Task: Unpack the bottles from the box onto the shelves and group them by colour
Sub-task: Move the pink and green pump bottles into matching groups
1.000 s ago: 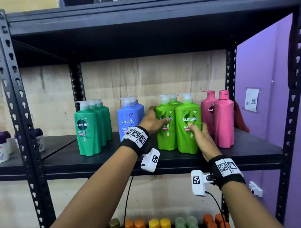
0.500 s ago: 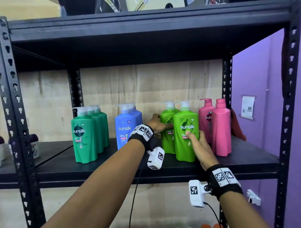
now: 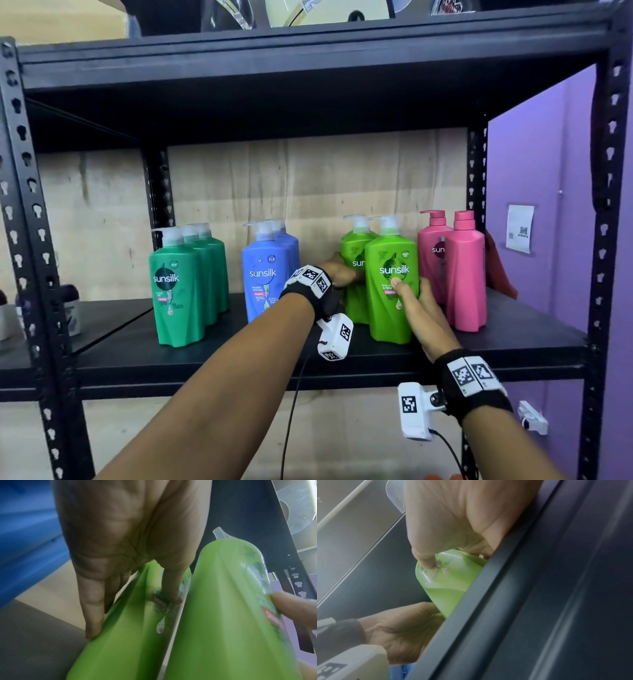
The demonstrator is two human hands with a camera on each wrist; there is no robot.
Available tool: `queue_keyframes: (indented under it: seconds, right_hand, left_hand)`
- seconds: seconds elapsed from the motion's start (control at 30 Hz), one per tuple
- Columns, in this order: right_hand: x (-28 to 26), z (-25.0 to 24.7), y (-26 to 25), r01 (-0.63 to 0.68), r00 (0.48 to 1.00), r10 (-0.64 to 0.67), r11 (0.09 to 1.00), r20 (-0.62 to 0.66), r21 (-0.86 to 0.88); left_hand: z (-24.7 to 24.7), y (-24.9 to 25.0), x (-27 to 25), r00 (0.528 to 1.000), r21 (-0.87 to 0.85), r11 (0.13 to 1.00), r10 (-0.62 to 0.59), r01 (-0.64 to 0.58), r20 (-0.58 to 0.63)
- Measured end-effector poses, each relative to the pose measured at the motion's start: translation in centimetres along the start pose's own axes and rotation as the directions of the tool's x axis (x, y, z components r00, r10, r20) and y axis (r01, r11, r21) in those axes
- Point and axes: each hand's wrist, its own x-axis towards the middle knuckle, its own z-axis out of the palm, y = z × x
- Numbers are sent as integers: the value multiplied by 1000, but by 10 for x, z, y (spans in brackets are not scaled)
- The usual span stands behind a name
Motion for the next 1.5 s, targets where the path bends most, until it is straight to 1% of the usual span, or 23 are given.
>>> queue_keyframes:
  seconds: [0.17, 0.33, 0.6, 0.77, 0.87, 0.97, 1.07, 1.23, 1.3, 1.43, 1.5]
  right_hand:
    - [3, 0, 3, 5, 1000, -5, 1000, 6, 12]
    - [2, 1, 3, 13, 1000, -13, 1000, 12, 19]
    - [6, 0, 8, 8, 1000, -8, 1000, -3, 23]
    - [7, 1, 10, 11, 1000, -10, 999, -8, 44]
    - [8, 1, 10, 12, 1000, -11, 999, -11, 44]
    - [7, 0, 11, 11, 1000, -10, 999, -14, 42]
    - [7, 0, 11, 10, 1000, -10, 999, -16, 45]
    - [4, 0, 8, 8, 1000, -8, 998, -7, 64]
    - [3, 0, 7, 8, 1000, -7, 998, -4, 62]
    - [3, -1, 7, 12, 1000, -11, 998, -4, 62]
    - [3, -1, 7, 13, 1000, -12, 998, -6, 58]
  left_hand:
    - [5, 6, 1, 1000, 20, 1000, -8, 8, -20]
    - [4, 6, 1, 999, 83, 996, 43, -41, -27]
    - [5, 7, -2, 995, 58, 994, 93, -91, -30]
    - [6, 8, -3, 996, 7, 997, 79, -79, -29]
    - [6, 10, -4, 997, 25, 998, 65, -64, -30]
    - [6, 11, -4, 996, 32, 996, 79, -78, -27]
    - [7, 11, -3, 995, 78, 994, 85, -81, -44]
    - [9, 9, -1, 999, 79, 997, 6, -2, -52]
    - [10, 7, -2, 997, 40, 999, -8, 11, -79]
    - [13, 5, -3, 995, -7, 1000, 27, -28, -98]
    - [15, 6, -5, 994, -93, 995, 11, -22, -113]
